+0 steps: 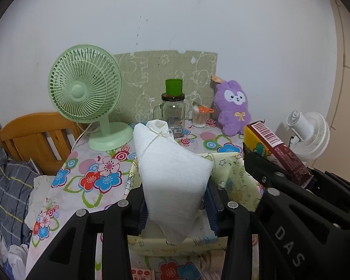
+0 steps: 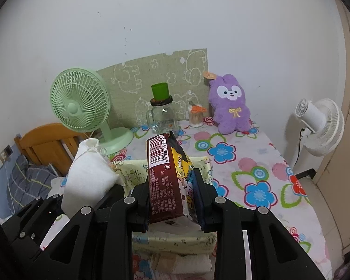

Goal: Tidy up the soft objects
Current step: 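Carry the white cloth with the left tool while the right carries the brown box into the fabric box, then open both tools and withdraw them from the fabric box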

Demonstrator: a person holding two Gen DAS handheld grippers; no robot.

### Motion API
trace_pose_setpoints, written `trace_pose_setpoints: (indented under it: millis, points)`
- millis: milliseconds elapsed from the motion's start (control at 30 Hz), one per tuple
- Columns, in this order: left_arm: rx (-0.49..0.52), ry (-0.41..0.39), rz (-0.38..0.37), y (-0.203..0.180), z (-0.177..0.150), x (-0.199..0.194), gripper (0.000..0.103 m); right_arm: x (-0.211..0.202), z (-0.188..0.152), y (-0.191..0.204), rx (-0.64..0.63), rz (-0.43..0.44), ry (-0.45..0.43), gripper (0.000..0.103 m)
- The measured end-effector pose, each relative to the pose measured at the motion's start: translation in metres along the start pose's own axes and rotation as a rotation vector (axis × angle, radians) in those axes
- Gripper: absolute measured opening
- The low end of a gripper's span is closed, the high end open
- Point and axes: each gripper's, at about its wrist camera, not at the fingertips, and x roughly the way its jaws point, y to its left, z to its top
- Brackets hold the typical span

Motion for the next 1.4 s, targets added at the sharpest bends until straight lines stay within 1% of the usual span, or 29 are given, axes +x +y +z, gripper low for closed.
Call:
trace_pose_setpoints:
  millis: [133, 400, 433, 500, 533, 567, 633, 833, 1000, 1033, 1100, 1133, 1167, 1400]
  points:
    - [-0.006, 0.027, 0.001, 0.004, 0.001, 0.019, 0.043, 0.015, 0.001, 0.002, -0.006, 0.002, 0.02, 0.033]
    - [-0.009, 0.078, -0.023, 0.007, -0.001, 0.049, 0.051, 0.041, -0.004, -0.001, -0.003, 0.0, 0.065, 0.033]
    - [-0.009, 0.085, -0.024, 0.007, -0.001, 0.053, 0.055, 0.045, -0.005, -0.002, 0.002, 0.001, 0.073, 0.033]
    - [-0.008, 0.107, -0.022, 0.007, -0.003, 0.061, 0.066, 0.05, -0.007, -0.004, 0.006, 0.0, 0.087, 0.033]
    - [-0.008, 0.117, -0.013, 0.007, -0.004, 0.064, 0.076, 0.054, -0.008, -0.004, 0.007, -0.001, 0.097, 0.032]
    - [-0.005, 0.123, -0.007, 0.007, -0.006, 0.067, 0.08, 0.056, -0.009, -0.004, 0.006, -0.001, 0.102, 0.032]
    - [0.0, 0.131, -0.001, 0.007, -0.007, 0.069, 0.082, 0.061, -0.012, -0.005, 0.004, 0.005, 0.114, 0.032]
    - [0.009, 0.15, 0.027, 0.007, -0.012, 0.072, 0.092, 0.069, -0.018, -0.008, 0.022, 0.011, 0.143, 0.033]
    - [0.015, 0.16, 0.023, 0.007, -0.016, 0.07, 0.094, 0.071, -0.021, -0.008, 0.021, 0.021, 0.159, 0.035]
    - [0.015, 0.159, 0.022, 0.007, -0.016, 0.068, 0.095, 0.071, -0.021, -0.008, 0.02, 0.021, 0.161, 0.037]
    - [0.012, 0.158, 0.018, 0.008, -0.018, 0.065, 0.096, 0.068, -0.022, -0.007, 0.015, 0.016, 0.156, 0.051]
    - [0.009, 0.157, 0.015, 0.009, -0.018, 0.063, 0.097, 0.066, -0.022, -0.007, 0.011, 0.009, 0.144, 0.065]
    - [0.006, 0.155, 0.015, 0.01, -0.018, 0.06, 0.098, 0.063, -0.022, -0.006, 0.008, 0.007, 0.132, 0.072]
    - [0.003, 0.142, 0.011, 0.011, -0.019, 0.047, 0.099, 0.051, -0.021, -0.003, -0.001, 0.007, 0.115, 0.074]
